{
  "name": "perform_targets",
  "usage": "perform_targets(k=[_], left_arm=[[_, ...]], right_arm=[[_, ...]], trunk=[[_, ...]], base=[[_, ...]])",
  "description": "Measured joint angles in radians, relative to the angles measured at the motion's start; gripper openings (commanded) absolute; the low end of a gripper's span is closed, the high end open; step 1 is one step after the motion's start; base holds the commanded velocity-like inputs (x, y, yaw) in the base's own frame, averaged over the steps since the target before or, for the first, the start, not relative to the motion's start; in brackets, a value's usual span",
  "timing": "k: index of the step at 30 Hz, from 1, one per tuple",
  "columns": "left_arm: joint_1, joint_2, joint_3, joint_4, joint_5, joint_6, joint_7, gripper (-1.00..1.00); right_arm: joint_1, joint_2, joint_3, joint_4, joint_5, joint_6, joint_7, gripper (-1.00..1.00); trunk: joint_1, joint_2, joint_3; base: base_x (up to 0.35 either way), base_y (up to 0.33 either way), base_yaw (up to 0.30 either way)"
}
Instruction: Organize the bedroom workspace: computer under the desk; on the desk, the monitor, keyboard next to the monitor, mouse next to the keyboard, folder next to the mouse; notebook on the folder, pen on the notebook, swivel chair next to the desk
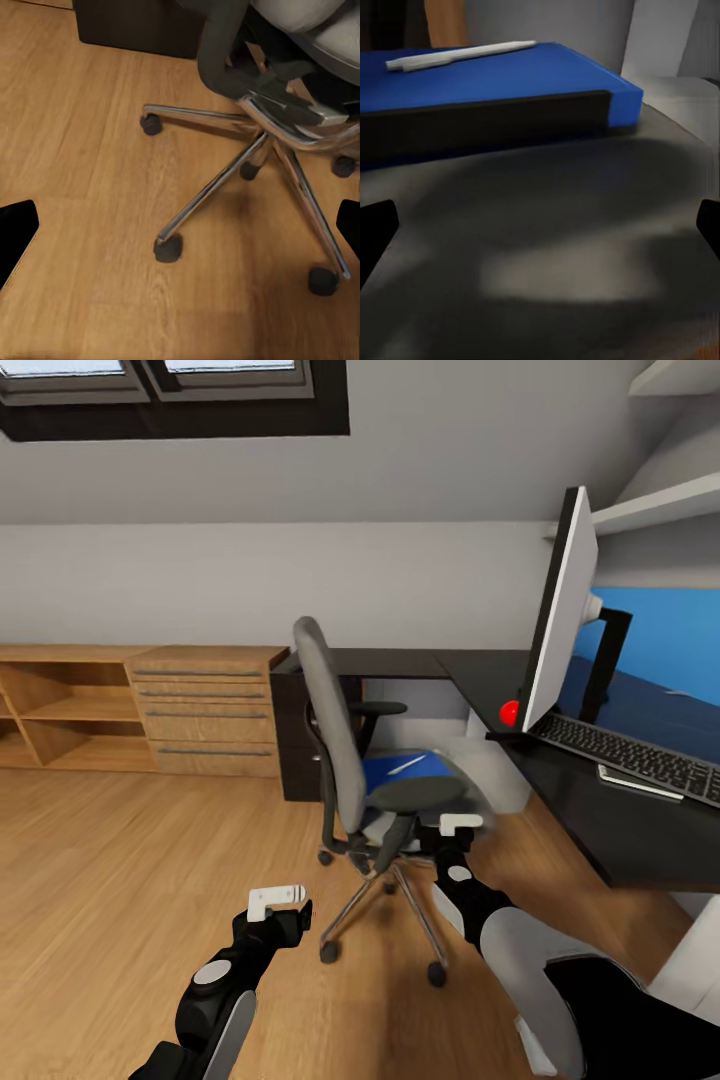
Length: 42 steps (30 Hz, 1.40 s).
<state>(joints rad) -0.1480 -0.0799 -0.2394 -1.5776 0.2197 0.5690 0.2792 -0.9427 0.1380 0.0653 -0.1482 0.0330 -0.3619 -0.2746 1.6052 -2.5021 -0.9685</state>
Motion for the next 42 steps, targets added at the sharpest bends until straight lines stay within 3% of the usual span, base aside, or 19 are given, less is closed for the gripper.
perform_targets(k=[22,42], left_arm=[[0.0,0.0,0.0,0.002,0.0,-0.002,0.002,1.0],[-0.001,0.0,0.006,-0.007,0.0,-0.004,0.003,1.0]], right_arm=[[0.0,-0.002,-0.001,-0.003,0.0,0.0,0.0,1.0],[0.0,-0.035,-0.015,-0.006,-0.004,0.0,0.003,1.0]], trunk=[[0.0,0.0,0.0],[0.0,0.0,0.0]], base=[[0.0,0.0,0.232],[0.0,0.0,-0.204]])
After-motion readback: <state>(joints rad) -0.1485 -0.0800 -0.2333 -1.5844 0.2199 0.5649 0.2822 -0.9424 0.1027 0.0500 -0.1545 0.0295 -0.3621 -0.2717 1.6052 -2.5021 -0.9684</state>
